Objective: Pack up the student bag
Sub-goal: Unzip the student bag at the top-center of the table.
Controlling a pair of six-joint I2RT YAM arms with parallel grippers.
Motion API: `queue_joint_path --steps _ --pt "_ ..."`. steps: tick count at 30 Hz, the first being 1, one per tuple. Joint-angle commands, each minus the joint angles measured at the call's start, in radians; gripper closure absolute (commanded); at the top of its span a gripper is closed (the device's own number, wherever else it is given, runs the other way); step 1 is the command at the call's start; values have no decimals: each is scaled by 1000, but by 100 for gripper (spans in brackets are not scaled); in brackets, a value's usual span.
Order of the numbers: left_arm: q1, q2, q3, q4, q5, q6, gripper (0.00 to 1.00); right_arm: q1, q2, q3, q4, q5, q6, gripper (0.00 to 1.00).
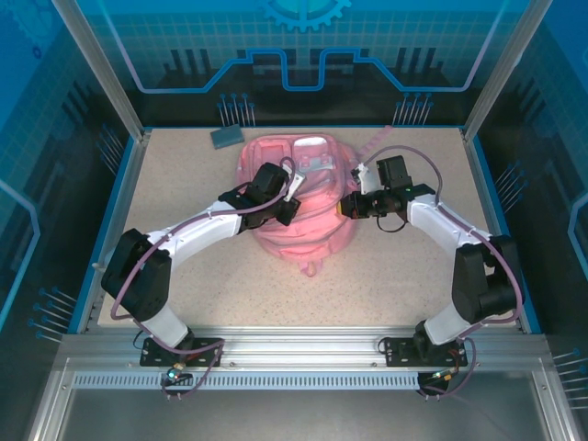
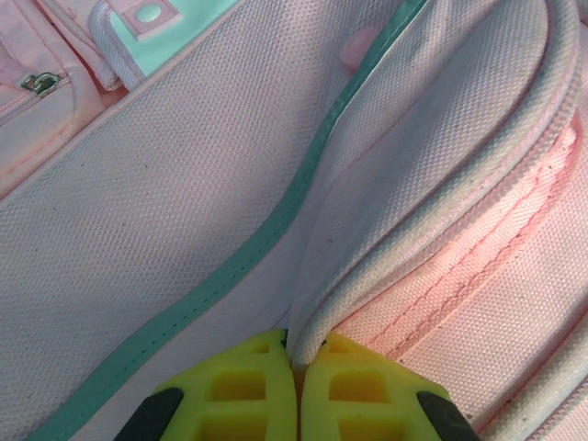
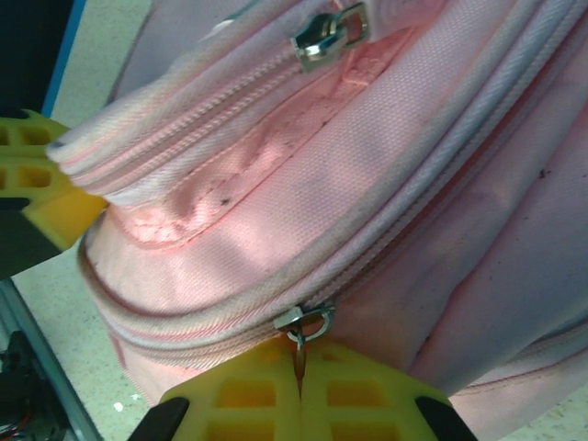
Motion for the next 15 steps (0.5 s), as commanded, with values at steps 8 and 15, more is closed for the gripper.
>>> queue_joint_path --steps 8,15 --pt "2 36 63 54 -71 -118 100 35 -137 -64 -33 -169 64 100" --pt "-21 73 110 52 -77 -148 100 167 -110 -20 -104 13 52 100"
